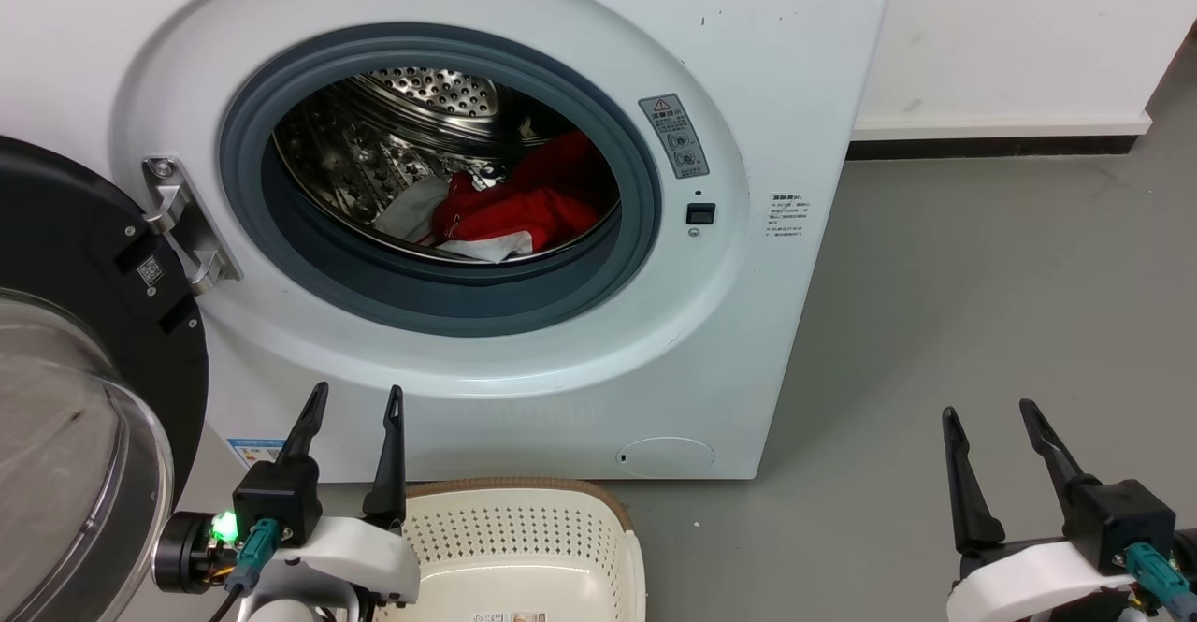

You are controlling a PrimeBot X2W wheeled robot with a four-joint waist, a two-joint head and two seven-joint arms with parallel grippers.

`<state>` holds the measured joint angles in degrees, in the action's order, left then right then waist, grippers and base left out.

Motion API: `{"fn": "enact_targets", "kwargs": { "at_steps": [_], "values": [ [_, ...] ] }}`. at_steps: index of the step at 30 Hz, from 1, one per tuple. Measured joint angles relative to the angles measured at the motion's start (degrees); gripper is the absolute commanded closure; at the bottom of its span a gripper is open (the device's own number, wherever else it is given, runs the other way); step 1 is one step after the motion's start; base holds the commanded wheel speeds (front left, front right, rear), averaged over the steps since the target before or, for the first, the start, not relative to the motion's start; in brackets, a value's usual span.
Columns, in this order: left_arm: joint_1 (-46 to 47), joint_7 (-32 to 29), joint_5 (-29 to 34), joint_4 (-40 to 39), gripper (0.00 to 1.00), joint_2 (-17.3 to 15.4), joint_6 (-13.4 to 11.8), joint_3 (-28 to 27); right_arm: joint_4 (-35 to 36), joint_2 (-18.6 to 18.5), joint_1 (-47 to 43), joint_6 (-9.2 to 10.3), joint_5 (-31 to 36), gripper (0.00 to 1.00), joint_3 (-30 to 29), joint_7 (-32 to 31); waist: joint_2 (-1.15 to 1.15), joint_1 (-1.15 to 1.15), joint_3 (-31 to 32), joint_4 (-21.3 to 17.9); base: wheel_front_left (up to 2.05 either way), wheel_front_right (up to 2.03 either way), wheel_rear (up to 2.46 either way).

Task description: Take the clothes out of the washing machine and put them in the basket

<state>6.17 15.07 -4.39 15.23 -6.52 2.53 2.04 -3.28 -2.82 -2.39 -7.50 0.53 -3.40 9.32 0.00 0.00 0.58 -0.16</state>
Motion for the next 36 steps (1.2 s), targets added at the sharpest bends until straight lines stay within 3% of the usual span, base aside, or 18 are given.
{"fn": "enact_targets", "kwargs": {
  "at_steps": [19,27,36],
  "values": [
    [4.55,0.00,-0.80,3.10,0.00,0.43,1.32,-0.26,-0.32,-0.01,1.33,0.00,-0.56,0.00,0.88,0.18,0.00,0.00,-2.10,-0.45,0.00,0.00,0.00],
    [17.24,-1.60,-2.25,10.87,0.00,-1.31,2.90,0.00,0.01,-0.03,5.43,0.00,-0.46,0.00,2.46,0.52,0.00,0.00,-7.59,-2.99,0.00,0.00,0.00],
    [34.41,-7.46,-3.24,19.38,0.00,-7.47,4.09,0.31,-1.09,-0.09,10.66,0.00,-2.13,0.00,3.87,2.83,0.00,0.01,-15.87,-8.02,0.00,0.00,0.00]
  ]
}}
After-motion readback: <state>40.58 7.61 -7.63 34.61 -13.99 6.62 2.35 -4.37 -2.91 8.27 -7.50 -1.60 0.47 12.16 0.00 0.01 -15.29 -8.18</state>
